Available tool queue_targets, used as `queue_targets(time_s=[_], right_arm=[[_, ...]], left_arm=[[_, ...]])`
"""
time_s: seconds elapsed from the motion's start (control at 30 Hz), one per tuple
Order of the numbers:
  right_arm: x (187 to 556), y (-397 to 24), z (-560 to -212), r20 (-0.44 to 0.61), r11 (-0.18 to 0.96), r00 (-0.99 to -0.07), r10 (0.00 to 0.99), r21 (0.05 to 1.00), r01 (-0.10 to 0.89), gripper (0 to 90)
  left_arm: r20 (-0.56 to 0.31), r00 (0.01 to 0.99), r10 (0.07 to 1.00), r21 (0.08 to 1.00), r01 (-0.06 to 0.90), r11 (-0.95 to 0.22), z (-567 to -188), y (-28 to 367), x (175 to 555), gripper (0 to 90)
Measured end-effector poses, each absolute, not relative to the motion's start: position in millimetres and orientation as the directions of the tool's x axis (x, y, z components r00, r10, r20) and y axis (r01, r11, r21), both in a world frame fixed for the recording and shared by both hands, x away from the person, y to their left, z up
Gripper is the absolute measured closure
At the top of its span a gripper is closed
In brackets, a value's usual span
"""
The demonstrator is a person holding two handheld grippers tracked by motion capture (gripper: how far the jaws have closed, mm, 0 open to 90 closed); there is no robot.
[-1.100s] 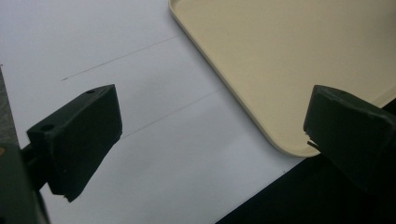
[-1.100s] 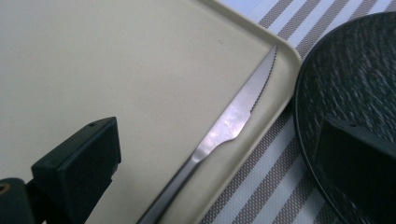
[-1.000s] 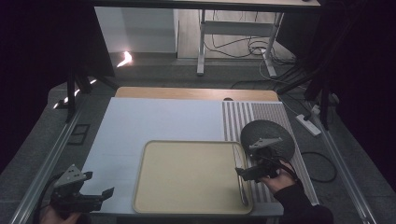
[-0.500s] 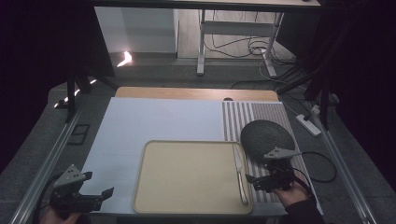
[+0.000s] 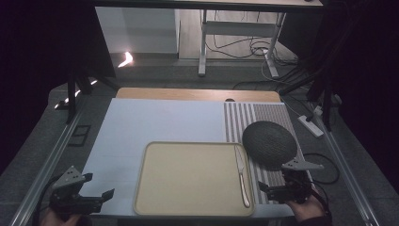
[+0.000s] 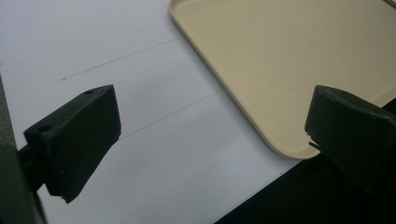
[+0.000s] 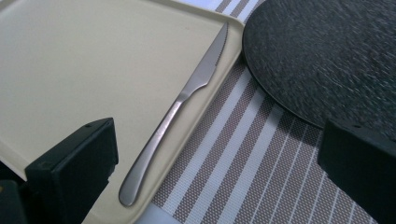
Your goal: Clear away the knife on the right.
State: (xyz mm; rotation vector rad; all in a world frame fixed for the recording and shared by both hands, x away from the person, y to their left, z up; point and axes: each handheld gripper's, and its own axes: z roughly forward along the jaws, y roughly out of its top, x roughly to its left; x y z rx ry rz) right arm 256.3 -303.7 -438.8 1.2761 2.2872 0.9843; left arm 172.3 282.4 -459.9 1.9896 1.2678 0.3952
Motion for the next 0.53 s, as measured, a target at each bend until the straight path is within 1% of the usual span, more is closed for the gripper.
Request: queue_targets(time_s=[0.33,0.53], right_arm=[[244,-313,-435,0.018,0.337,-0.502,0.864,0.721,0.606,0.0],[240,-314,-435,-0.003,0.356,-0.504,0.864,0.711,0.606,0.0]], left_arm=[[-0.122,0.465,0.877,0.717,0.652,-0.246,-460,282,172,3.2],[-0.120,0.466,0.876,0.716,0.653,-0.249,-460,281,173,3.2]])
